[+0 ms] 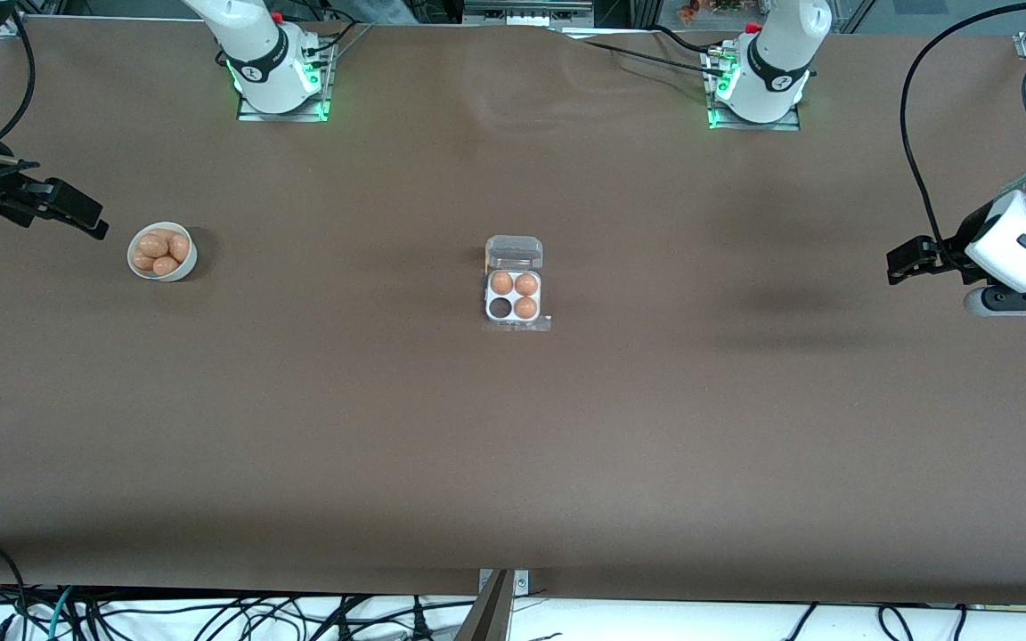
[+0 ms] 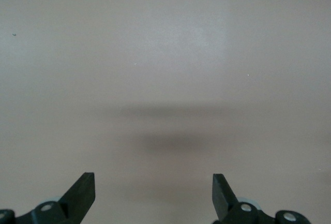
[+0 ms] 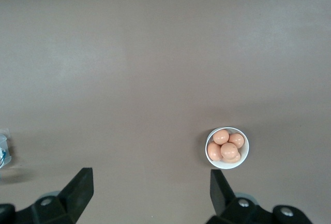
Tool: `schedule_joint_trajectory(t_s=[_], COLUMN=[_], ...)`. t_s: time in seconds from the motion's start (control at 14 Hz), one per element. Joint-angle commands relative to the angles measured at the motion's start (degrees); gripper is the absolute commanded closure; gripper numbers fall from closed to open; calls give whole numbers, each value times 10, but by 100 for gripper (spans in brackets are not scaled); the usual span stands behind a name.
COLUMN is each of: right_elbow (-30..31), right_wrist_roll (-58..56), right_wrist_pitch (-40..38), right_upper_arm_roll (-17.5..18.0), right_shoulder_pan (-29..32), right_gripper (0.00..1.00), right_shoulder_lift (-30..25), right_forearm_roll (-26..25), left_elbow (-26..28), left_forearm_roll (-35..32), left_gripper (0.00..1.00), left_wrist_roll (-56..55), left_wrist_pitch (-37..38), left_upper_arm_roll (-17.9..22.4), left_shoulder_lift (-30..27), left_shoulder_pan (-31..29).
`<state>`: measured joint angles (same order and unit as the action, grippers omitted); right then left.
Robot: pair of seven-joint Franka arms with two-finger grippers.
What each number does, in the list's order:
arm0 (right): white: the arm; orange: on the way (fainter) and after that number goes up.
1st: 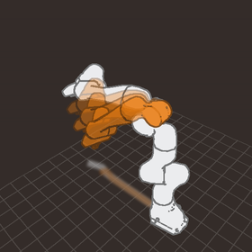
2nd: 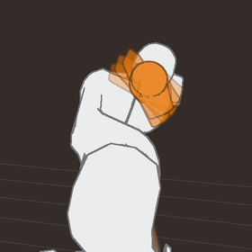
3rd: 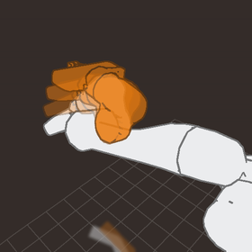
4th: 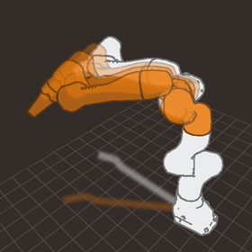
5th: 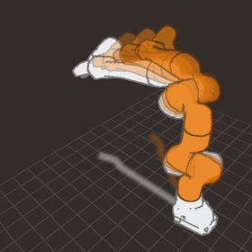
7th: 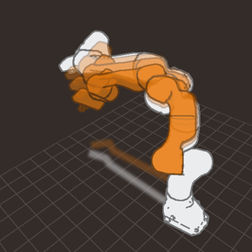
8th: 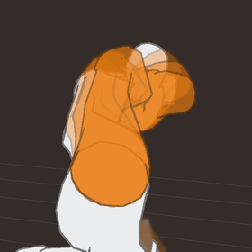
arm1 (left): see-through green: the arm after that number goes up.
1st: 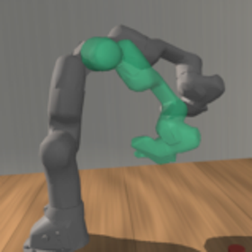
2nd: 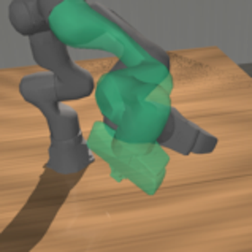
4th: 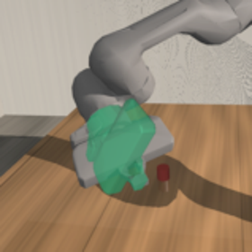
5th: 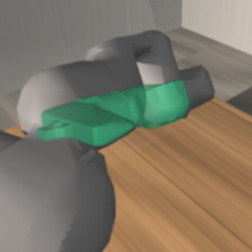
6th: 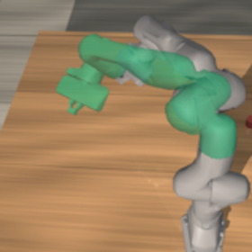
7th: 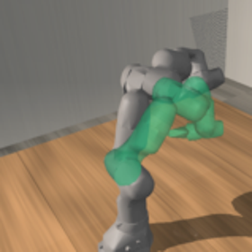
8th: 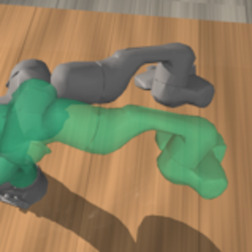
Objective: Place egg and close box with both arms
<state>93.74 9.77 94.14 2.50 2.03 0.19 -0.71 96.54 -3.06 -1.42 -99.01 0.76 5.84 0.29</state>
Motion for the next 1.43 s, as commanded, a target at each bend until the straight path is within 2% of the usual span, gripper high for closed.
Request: schedule_joint_trajectory(t_s=[0.0,1.36], right_elbow=[0,0], right_wrist_roll=[-9,-12], right_wrist_pitch=[-5,-5], right_upper_arm_roll=[1,1], right_shoulder_pan=[5,5], right_gripper=[0,0], right_shoulder_lift=[-5,-5], right_forearm_roll=[4,4], left_elbow=[-16,-35], left_forearm_roll=[13,12], left_gripper=[0,0], left_wrist_roll=[11,11], left_wrist_pitch=[7,7], left_upper_arm_roll=[1,1], left_shoulder_lift=[7,11], left_shoulder_pan=[1,-4])
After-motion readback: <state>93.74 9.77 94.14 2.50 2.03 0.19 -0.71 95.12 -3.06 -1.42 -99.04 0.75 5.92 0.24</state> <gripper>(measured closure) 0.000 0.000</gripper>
